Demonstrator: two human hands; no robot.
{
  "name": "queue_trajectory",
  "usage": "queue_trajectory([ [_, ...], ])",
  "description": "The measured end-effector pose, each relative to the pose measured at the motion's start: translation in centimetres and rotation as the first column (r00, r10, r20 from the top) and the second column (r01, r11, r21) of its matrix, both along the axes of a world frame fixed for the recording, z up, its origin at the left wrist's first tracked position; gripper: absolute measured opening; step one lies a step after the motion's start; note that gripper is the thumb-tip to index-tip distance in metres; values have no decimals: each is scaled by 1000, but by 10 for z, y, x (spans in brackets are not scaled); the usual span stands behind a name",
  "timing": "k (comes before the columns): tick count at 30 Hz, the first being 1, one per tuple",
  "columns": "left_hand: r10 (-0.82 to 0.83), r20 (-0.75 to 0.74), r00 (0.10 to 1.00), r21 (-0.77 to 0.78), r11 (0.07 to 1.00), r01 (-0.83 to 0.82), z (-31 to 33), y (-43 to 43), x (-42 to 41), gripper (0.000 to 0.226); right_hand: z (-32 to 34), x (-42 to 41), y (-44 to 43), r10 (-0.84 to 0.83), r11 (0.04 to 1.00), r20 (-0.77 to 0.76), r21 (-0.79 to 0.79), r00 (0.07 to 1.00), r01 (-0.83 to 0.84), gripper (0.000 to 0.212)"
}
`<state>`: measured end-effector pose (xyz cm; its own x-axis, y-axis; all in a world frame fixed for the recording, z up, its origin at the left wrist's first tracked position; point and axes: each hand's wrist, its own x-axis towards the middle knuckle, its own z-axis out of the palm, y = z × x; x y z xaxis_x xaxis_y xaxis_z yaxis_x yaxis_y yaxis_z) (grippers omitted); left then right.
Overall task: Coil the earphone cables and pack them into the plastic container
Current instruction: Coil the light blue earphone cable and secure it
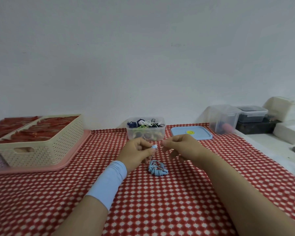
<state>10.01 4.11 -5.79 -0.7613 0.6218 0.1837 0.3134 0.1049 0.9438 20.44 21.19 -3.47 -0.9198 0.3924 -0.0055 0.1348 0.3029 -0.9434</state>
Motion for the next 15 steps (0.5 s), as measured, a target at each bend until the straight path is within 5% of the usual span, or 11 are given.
queue_trajectory([
  [5, 24, -17, 1000, 7, 1000, -24, -2, -3, -3, 20, -11, -5, 16, -88, 970, 33, 232, 996, 78, 14],
  [9, 9, -103, 995, -59, 998, -15, 1, -5, 0, 28, -20, -7, 39, -277, 814, -18, 526, 961, 244, 16],
  [15, 34, -85, 996, -80, 996, -41, 6, -9, -1, 20, -21, -17, 31, -212, 735, 53, 666, 976, 124, 22],
])
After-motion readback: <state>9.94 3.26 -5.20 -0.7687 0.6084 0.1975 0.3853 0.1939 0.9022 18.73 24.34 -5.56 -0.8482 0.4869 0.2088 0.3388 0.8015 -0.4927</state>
